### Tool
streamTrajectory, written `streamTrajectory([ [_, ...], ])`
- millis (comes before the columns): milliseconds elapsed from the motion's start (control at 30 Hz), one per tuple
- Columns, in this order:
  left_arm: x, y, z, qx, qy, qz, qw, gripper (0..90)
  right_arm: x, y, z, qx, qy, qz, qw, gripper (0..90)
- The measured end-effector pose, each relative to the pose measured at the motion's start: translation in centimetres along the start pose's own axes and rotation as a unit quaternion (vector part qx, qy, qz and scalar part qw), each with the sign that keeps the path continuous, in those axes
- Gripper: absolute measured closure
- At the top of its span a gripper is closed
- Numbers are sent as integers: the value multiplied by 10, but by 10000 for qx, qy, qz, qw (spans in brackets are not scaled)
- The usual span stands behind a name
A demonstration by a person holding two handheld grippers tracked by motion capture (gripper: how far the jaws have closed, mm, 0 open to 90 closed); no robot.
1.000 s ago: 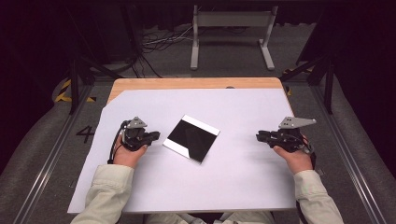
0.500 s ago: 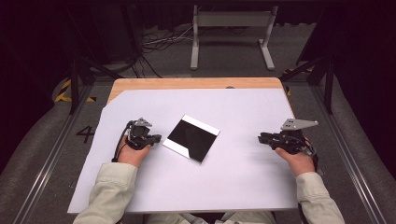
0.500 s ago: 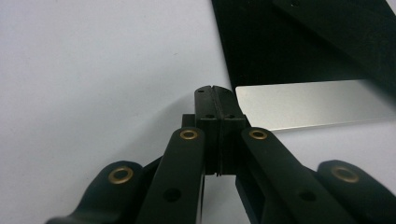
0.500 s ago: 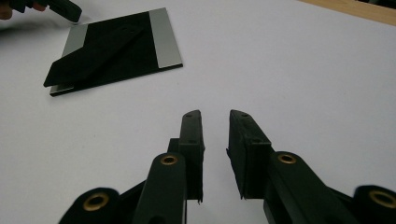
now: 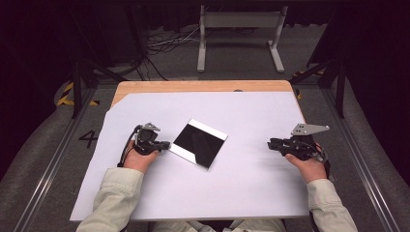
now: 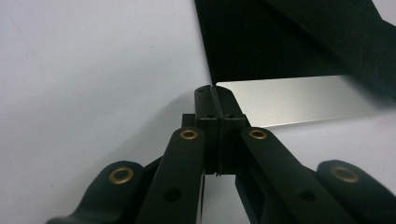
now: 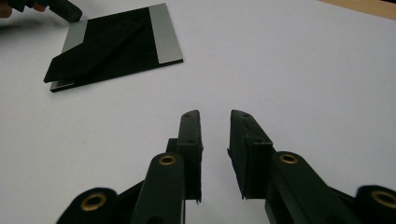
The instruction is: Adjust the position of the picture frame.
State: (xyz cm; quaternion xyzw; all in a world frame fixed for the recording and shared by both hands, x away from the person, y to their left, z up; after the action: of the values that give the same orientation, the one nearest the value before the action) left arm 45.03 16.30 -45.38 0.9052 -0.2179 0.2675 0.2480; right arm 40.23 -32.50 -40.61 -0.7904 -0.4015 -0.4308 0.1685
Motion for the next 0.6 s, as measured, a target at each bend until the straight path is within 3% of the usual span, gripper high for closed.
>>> streamTrajectory([
  [167,0,5,0,-202,-203,65,9996,900,0,0,0,3,-6,-7,10000,739],
  [333,1,16,2,-339,-477,312,9978,900,1,0,-1,36,-27,-8,10000,743],
  [533,2,36,8,-509,-748,717,9933,900,2,-1,-2,34,-24,-14,10000,743],
  [600,2,43,11,-616,-788,768,9920,900,2,0,-2,39,-26,-7,10000,743],
])
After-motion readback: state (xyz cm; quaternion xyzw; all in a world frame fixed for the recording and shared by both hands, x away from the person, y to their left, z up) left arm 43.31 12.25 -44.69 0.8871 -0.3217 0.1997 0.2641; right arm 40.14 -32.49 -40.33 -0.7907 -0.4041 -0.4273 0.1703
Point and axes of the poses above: each handheld gripper's, and its own axes: z roughly forward along the jaws, x roughly out of its top, y roughly to its right, the point moved 1 cm from there along z, roughly forward along the jaws, and after that the axes turned 10 degrees about -z, right-handed, at the moved point
